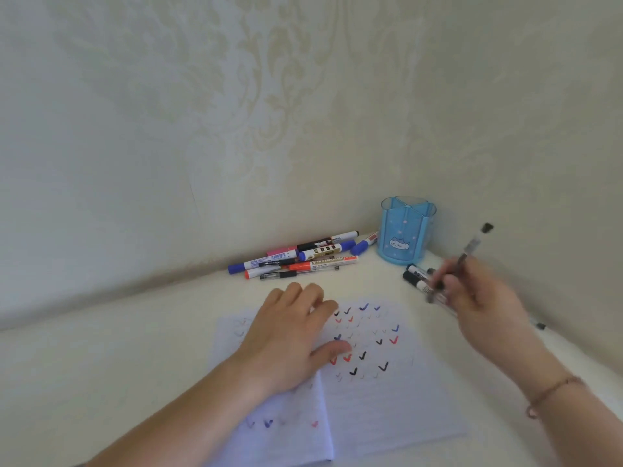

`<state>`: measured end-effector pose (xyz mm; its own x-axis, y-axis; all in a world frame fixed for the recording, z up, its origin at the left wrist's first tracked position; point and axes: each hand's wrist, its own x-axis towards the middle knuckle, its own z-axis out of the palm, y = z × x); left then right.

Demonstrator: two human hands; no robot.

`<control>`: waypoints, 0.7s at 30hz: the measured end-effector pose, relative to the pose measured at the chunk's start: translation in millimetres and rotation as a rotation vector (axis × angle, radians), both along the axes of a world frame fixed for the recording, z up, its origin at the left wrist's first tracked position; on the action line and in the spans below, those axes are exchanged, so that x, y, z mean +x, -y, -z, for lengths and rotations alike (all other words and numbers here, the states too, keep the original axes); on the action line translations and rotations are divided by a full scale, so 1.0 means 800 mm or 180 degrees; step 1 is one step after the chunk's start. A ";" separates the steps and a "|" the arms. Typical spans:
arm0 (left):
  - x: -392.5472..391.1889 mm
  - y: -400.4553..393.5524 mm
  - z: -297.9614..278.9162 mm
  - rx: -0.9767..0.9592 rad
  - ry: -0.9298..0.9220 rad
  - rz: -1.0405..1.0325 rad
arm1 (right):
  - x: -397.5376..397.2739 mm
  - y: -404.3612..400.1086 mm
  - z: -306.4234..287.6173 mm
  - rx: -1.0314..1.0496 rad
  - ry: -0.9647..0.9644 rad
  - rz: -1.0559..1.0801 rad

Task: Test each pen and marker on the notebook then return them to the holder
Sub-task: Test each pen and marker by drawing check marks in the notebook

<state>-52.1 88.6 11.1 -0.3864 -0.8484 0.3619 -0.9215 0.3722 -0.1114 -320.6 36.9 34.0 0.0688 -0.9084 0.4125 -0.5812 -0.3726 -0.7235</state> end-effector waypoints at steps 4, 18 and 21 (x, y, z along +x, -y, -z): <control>-0.017 0.013 -0.029 0.1014 0.0651 -0.0801 | -0.048 0.032 -0.006 0.0370 -0.2482 0.1282; -0.012 0.087 -0.050 0.1321 0.0199 -0.1630 | -0.012 0.046 -0.004 0.0050 -0.2616 0.1105; 0.004 0.096 -0.013 0.0601 -0.0151 -0.1873 | 0.014 0.048 -0.008 -0.0126 -0.2630 0.0910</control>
